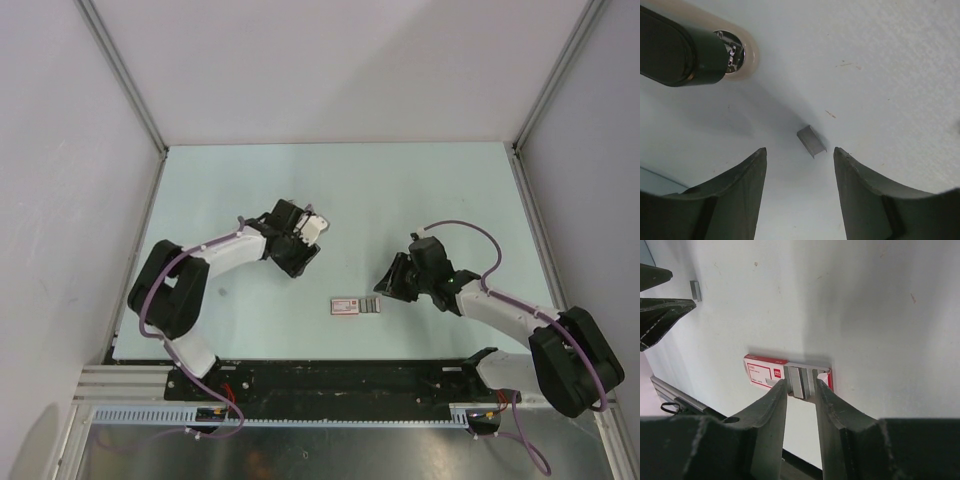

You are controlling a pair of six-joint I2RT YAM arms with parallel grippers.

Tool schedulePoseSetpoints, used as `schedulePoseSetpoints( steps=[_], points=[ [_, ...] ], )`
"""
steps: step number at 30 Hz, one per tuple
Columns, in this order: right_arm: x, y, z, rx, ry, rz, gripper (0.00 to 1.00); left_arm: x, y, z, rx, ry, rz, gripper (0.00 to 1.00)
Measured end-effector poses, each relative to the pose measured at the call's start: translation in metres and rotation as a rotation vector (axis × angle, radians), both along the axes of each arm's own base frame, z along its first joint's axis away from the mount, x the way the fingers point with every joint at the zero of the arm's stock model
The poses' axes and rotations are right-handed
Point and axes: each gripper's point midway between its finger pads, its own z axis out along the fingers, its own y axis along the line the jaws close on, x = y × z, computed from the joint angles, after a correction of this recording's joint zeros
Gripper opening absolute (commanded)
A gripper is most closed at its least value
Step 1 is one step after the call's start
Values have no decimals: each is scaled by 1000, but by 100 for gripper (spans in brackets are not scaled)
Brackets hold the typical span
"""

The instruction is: Unload the staples from the stapler

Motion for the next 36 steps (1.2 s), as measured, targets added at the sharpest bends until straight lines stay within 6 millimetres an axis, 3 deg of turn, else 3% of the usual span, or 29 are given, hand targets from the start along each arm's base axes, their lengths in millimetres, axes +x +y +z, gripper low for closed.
schedulePoseSetpoints(
  steps=[12,29,36],
  points=[
    [1,-1,0,-10,-9,3,34,-2,-6,-12,-26,72,95,56],
    [1,-1,-2,-14,-6,7,29,7,-13,-13,-42,75,127,32],
    [1,-1,-2,-14,-7,7,29,8,-14,-14,-44,73,130,32]
  ],
)
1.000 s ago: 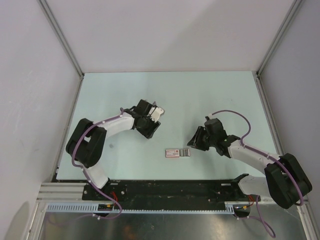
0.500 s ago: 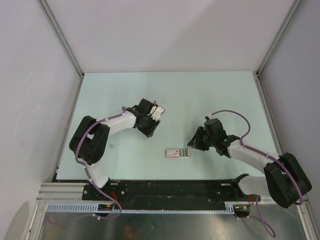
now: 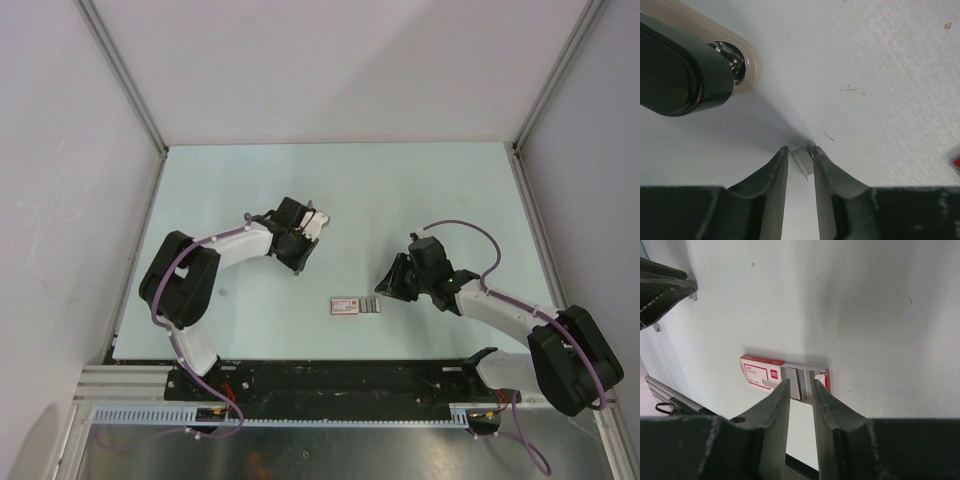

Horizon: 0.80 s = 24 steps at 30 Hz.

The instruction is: Unload the staples from the stapler

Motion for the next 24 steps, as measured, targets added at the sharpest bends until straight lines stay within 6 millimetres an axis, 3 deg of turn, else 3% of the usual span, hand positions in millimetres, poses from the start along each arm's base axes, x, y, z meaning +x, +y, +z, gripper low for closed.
schedulePoseSetpoints(
  steps=[10,24],
  points=[
    [1,-1,0,-2,-1,-1,28,-1,0,0,-5,-6,0,44],
    [0,-2,-1,-11,-8,10,27,0,3,0,-1,-22,34,37]
  ],
)
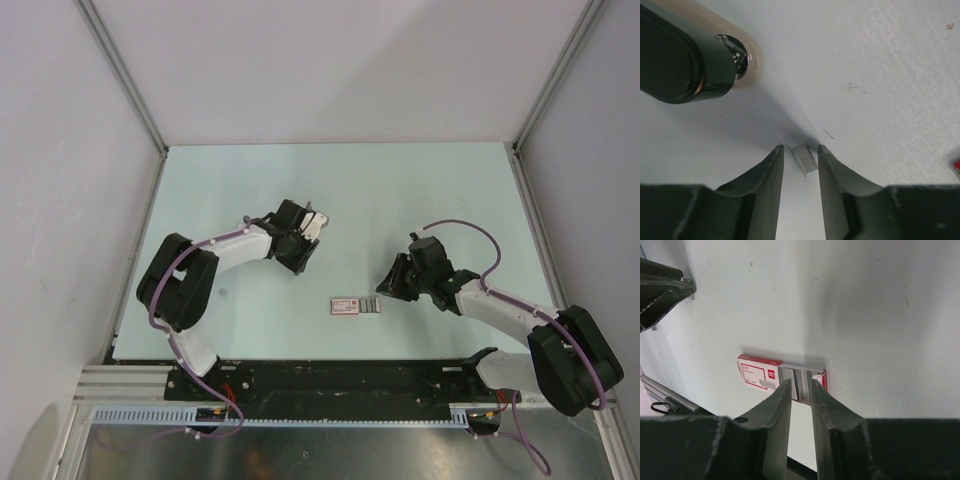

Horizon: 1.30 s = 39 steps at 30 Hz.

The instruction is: Unload the staples from the stapler

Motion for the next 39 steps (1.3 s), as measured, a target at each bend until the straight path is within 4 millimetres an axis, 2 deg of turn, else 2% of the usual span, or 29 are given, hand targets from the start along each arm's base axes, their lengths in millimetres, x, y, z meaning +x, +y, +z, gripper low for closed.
schedulePoseSetpoints(
  steps=[9,20,27,33,39],
  points=[
    [0,0,-1,-3,1,2,26,1,2,-1,4,-15,9,26],
    [-1,-1,-1,-5,3,1,26,0,4,0,5,-20,10,26],
    [-1,-2,-2,-9,9,-2,26,-6,5,0,-1,-11,3,21],
    [-1,-3,-2,-9,10,-5,26,-20,-5,0,-21,14,-48,16],
    [0,-4,-2,-6,11,-8,26,-43,-23,3,-63,68,-132,17]
  ],
)
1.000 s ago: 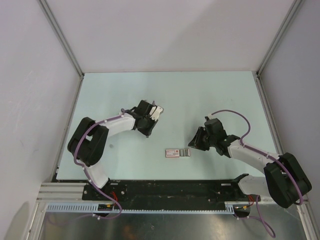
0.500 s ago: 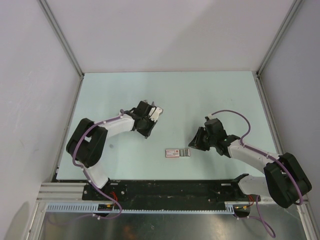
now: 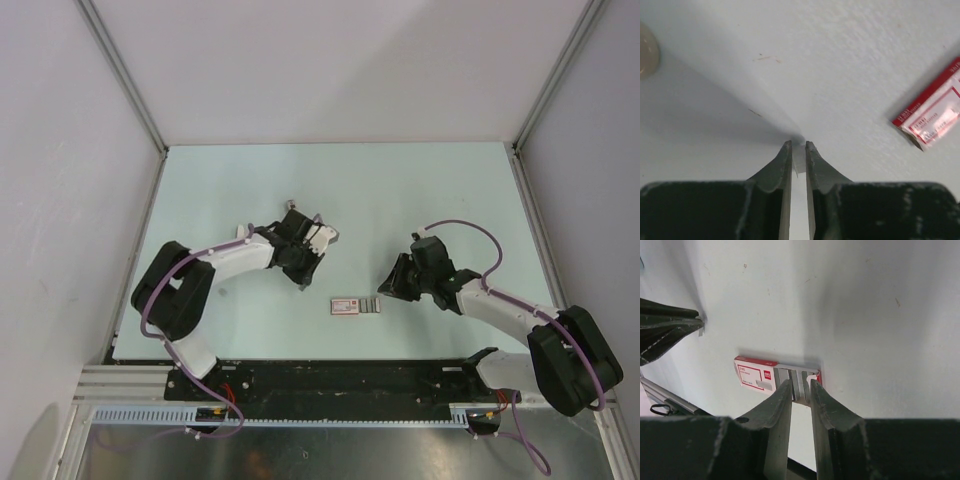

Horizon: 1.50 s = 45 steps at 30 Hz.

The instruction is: Unload the staples from the stapler

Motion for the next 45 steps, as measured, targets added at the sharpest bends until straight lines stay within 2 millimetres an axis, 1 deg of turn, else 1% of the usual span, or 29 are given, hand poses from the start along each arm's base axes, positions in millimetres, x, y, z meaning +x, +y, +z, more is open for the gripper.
schedulePoseSetpoints(
  steps=[4,7,9,14,17,23,26,30,37,45],
  points=[
    [1,-1,0,2,1,-5,26,-6,-6,7,-29,13,-41,24],
    [2,-2,0,2,1,-9,27,-5,-10,12,-38,0,-71,30],
    [2,-2,1,3,-1,-11,26,-4,-12,14,-38,-6,-84,32],
    [3,-3,1,5,-3,-13,26,-6,-9,7,0,-1,-97,37],
    [4,-4,1,4,-3,-16,26,-7,-5,1,28,7,-93,41],
    [4,-4,1,5,-3,-17,26,-6,-2,0,45,2,-85,47],
    [4,-4,1,5,-3,-17,26,-7,-2,0,48,6,-81,52],
    [4,-4,1,5,-3,-17,26,-7,-4,4,40,12,-78,53],
    [4,-4,1,4,-3,-18,26,-1,-18,26,-28,-14,-80,53],
    [4,-4,1,4,-3,-18,26,-4,-17,25,-22,-3,-61,50]
  ],
)
